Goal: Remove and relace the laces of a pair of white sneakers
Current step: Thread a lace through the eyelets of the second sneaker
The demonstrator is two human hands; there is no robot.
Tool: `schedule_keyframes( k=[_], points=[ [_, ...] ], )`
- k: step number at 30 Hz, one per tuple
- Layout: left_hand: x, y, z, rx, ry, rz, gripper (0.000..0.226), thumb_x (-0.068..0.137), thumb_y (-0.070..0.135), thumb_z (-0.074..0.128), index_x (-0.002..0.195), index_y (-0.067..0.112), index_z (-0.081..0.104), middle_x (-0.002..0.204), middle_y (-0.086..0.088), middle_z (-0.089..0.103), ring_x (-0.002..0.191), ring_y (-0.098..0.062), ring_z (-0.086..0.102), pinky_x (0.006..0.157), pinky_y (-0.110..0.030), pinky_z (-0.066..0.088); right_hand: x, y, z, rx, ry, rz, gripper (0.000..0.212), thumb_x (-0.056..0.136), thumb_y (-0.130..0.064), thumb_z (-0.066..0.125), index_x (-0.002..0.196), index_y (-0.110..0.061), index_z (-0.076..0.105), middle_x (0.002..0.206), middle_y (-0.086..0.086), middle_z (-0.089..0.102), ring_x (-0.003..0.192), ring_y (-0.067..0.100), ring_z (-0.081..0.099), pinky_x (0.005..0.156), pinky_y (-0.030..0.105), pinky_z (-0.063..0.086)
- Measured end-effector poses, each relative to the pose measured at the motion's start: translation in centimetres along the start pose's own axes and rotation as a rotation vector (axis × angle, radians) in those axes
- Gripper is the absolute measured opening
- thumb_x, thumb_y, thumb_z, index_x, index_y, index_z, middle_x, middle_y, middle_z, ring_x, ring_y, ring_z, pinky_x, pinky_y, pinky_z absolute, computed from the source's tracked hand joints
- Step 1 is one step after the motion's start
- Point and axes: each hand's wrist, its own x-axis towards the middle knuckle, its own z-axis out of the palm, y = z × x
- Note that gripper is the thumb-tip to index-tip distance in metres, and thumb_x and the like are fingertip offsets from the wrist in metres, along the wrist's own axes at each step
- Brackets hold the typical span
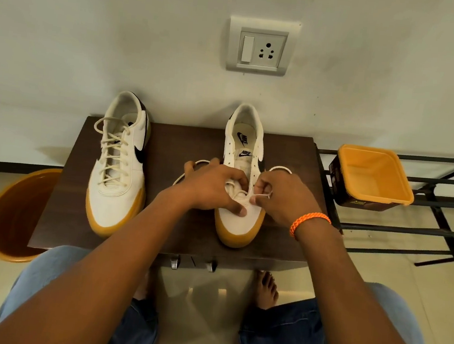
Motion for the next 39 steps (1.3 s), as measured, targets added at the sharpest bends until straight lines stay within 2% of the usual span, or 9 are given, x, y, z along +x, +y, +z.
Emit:
schedule_keyframes(
  k=[5,10,12,15,18,24,29,33,39],
  points=[
    [0.0,-0.1,-0.1,0.005,-0.006,-0.01,0.055,0.069,0.068,0.086,0.116,0.056,0.062,0.123,0.008,0.047,0.116,-0.015,0.033,0.114,-0.055,0.018,0.2,-0.1,-0.9,0.206,0.072,0.0,0.018,0.089,-0.009,0.074,0.075,-0.02,0.072,0.077,-0.002,0.07,0.075,0.014,0.065,0.073,0.032,0.054],
    [0.0,-0.2,-0.1,0.006,-0.02,-0.017,0.06,0.07,0.07,0.084,0.124,0.056,0.06,0.121,0.008,0.046,0.115,-0.016,0.036,0.117,-0.056,0.013,-0.7,-0.2,-4.2,1.356,0.203,-0.173,0.016,0.1,-0.005,0.059,0.087,-0.012,0.065,0.08,0.007,0.064,0.07,0.016,0.055,0.061,0.025,0.043],
    [0.0,-0.2,-0.1,-0.006,-0.028,-0.021,0.062,0.07,0.07,0.084,0.126,0.057,0.06,0.122,0.007,0.045,0.117,-0.018,0.038,0.119,-0.057,0.012,-0.7,0.2,-4.7,1.538,0.206,-0.154,0.017,0.101,-0.008,0.057,0.086,-0.014,0.063,0.08,0.007,0.062,0.068,0.017,0.053,0.059,0.026,0.042],
    [0.0,-0.2,-0.1,-0.007,-0.036,-0.027,0.061,0.07,0.07,0.084,0.124,0.057,0.059,0.123,0.007,0.045,0.127,-0.023,0.041,0.12,-0.059,0.011,-0.1,1.3,-3.6,0.847,0.337,0.063,0.021,0.096,-0.009,0.059,0.076,-0.013,0.066,0.075,0.009,0.067,0.062,0.017,0.056,0.058,0.031,0.045],
    [-0.1,0.0,-0.2,-0.007,-0.034,-0.021,0.059,0.071,0.069,0.084,0.124,0.056,0.06,0.123,0.007,0.044,0.129,-0.023,0.04,0.12,-0.059,0.011,0.3,2.3,-1.7,0.15,0.247,0.179,0.009,0.091,-0.017,0.068,0.086,-0.023,0.072,0.094,0.003,0.073,0.082,0.016,0.063,0.076,0.032,0.052],
    [-0.3,0.2,-0.4,0.026,-0.04,0.001,0.063,0.074,0.067,0.083,0.13,0.052,0.059,0.123,0.009,0.045,0.134,-0.023,0.04,0.117,-0.057,0.016,0.1,0.1,-1.6,0.257,0.228,-0.216,0.04,0.085,-0.003,0.073,0.117,-0.027,0.07,0.12,-0.009,0.059,0.087,0.008,0.061,0.077,0.019,0.053],
    [-0.6,-0.1,-0.8,0.025,0.031,0.021,0.085,0.072,0.06,0.088,0.139,0.046,0.038,0.131,0.002,0.042,0.129,-0.026,0.047,0.122,-0.054,0.018,0.1,0.0,-0.5,-0.014,0.073,-0.182,0.026,0.08,-0.025,0.087,0.095,-0.034,0.068,0.111,-0.013,0.053,0.095,0.011,0.058,0.079,0.034,0.054],
    [-1.2,0.1,-1.3,0.044,0.166,0.073,0.073,0.077,0.045,0.09,0.124,0.033,0.036,0.116,0.004,0.053,0.099,-0.019,0.063,0.092,-0.041,0.052,0.2,0.0,-0.5,-0.146,0.101,-0.094,0.022,0.08,-0.037,0.087,0.087,-0.03,0.068,0.101,-0.01,0.056,0.094,0.014,0.058,0.072,0.032,0.048],
    [-1.4,0.1,-1.2,0.16,0.086,-0.029,0.03,0.092,0.053,0.075,0.084,0.031,0.056,0.092,0.007,0.065,0.078,-0.013,0.063,0.068,-0.033,0.051,0.1,0.1,-0.4,-0.138,0.054,-0.042,0.02,0.082,-0.044,0.084,0.084,-0.028,0.073,0.088,-0.009,0.062,0.085,0.013,0.063,0.074,0.033,0.056]
  ],
)
